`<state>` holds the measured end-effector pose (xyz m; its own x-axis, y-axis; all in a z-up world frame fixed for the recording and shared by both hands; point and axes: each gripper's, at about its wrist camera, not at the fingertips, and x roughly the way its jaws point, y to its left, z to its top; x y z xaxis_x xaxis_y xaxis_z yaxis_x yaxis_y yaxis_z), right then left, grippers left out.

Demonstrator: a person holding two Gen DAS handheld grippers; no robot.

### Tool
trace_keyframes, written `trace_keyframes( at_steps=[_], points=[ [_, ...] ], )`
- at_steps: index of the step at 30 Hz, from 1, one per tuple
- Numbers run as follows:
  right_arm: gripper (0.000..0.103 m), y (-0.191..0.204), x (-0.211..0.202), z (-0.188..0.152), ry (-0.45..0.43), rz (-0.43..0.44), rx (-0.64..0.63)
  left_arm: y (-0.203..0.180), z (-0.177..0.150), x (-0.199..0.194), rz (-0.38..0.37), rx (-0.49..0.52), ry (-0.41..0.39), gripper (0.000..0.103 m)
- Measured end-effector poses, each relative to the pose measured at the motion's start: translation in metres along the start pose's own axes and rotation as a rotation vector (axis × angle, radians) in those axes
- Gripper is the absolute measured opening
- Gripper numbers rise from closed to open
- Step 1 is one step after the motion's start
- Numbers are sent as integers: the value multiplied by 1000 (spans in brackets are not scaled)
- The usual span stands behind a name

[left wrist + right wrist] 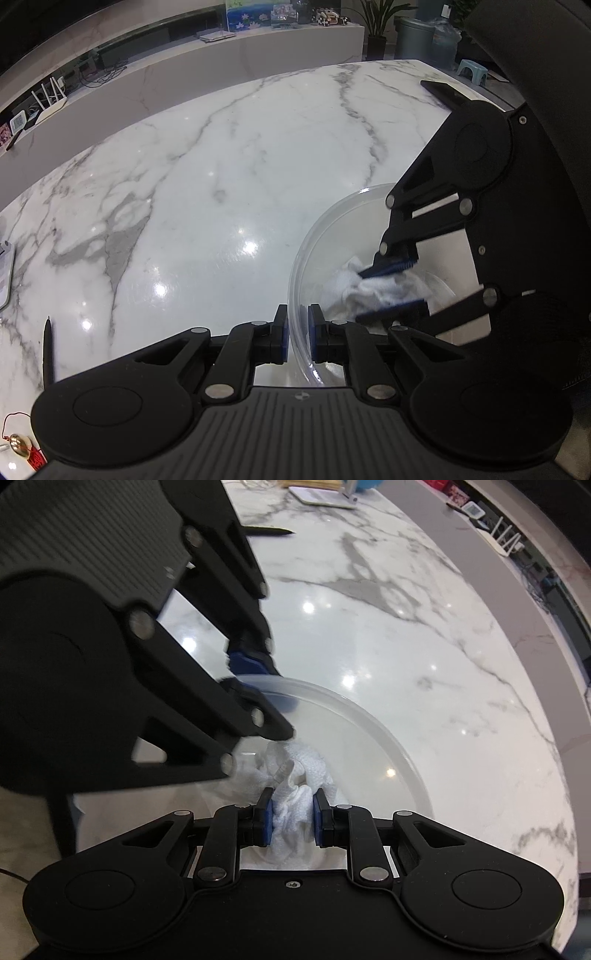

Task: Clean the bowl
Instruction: 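Keep wiping the bowl interior with the cloth in the right tool while the left holds the rim, then lift the cloth up out of the bowl with the right tool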

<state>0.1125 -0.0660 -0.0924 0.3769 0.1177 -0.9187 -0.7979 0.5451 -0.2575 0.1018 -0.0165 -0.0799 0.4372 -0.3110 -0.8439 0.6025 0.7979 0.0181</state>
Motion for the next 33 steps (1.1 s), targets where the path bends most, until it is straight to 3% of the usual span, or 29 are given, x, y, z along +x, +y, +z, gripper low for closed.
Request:
trace_keyframes(
  at_steps=[14,21,33],
  points=[
    [18,1,-10,-19,-13,-51,201,-2,-2,4,-29,-11,9,9],
    [18,-11,4,-11,-66,-86,311,-5,-1,5,-29,-8,17,9],
    [18,2,-16,-20,-121,-173,296,-11,-5,6,0,18,23,11]
  ],
)
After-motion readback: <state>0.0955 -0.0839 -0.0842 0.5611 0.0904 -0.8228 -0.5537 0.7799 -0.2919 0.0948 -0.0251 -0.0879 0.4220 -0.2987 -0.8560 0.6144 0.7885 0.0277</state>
